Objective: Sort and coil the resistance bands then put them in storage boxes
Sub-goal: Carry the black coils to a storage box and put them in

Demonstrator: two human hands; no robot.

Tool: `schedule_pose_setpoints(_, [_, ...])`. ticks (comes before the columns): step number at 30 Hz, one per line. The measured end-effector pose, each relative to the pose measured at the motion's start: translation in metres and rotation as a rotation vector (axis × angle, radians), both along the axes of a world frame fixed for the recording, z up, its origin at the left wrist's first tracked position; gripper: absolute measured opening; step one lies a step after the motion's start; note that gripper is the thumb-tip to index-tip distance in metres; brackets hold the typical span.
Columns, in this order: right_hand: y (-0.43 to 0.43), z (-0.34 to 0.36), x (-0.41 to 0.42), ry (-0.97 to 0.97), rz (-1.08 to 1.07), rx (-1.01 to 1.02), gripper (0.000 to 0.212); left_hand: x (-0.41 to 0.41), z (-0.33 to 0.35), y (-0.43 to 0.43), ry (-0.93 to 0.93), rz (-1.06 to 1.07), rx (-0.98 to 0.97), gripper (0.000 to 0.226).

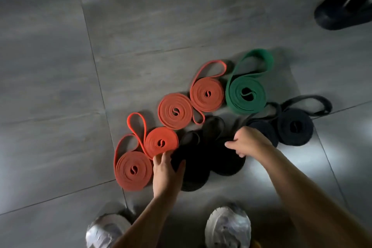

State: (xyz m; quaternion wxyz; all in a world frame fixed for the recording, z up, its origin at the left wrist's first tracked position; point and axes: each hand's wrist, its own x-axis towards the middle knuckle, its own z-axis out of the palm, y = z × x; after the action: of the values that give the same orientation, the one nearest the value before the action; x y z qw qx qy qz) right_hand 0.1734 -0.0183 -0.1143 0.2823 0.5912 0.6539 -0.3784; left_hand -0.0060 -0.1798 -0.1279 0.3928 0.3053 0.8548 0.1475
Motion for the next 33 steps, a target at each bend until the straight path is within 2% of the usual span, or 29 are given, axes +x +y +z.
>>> schedule_pose_setpoints(4, [-0.02, -0.007, 0.016, 0.02, 0.036, 0.196, 0.028, 0.002, -0.006, -0.001, 0.031, 0.031, 0.006, 0.041])
schedule_pose_setpoints(7, [-0.042, -0.009, 0.02, 0.084, 0.067, 0.359, 0.03, 0.007, -0.007, -0.004, 0.035, -0.024, -0.023, 0.062])
schedule_pose_setpoints(9, [-0.058, -0.011, 0.017, 0.041, 0.154, 0.426, 0.035, 0.011, -0.007, -0.007, 0.014, -0.077, -0.068, 0.079])
schedule_pose_setpoints(11, [-0.074, -0.013, 0.01, 0.003, 0.203, 0.32, 0.045, 0.01, -0.009, -0.007, 0.012, -0.093, -0.099, 0.083])
schedule_pose_setpoints(13, [-0.085, -0.013, 0.002, 0.071, 0.072, 0.148, 0.049, 0.005, -0.01, -0.004, 0.013, -0.109, -0.116, 0.083])
schedule_pose_setpoints(18, [-0.101, -0.004, -0.013, 0.284, -0.348, -0.013, 0.035, 0.004, -0.01, -0.006, -0.004, -0.103, -0.113, 0.077])
schedule_pose_setpoints(21, [-0.106, 0.0, -0.021, 0.35, -0.33, -0.067, 0.034, 0.007, -0.009, -0.011, -0.001, -0.063, -0.069, 0.071])
schedule_pose_setpoints(23, [-0.101, 0.001, -0.016, 0.324, -0.23, -0.015, 0.029, 0.008, -0.009, -0.014, -0.005, -0.044, -0.075, 0.07])
schedule_pose_setpoints(27, [-0.072, 0.003, 0.019, 0.184, -0.019, 0.413, 0.026, 0.014, -0.007, -0.012, 0.087, -0.141, -0.207, 0.08])
schedule_pose_setpoints(30, [-0.06, -0.001, 0.042, 0.143, -0.086, 0.389, 0.027, 0.028, -0.001, 0.004, 0.212, -0.244, -0.28, 0.086])
schedule_pose_setpoints(33, [-0.067, -0.008, 0.057, 0.016, -0.124, 0.268, 0.027, 0.036, 0.005, 0.031, 0.404, -0.349, -0.188, 0.082])
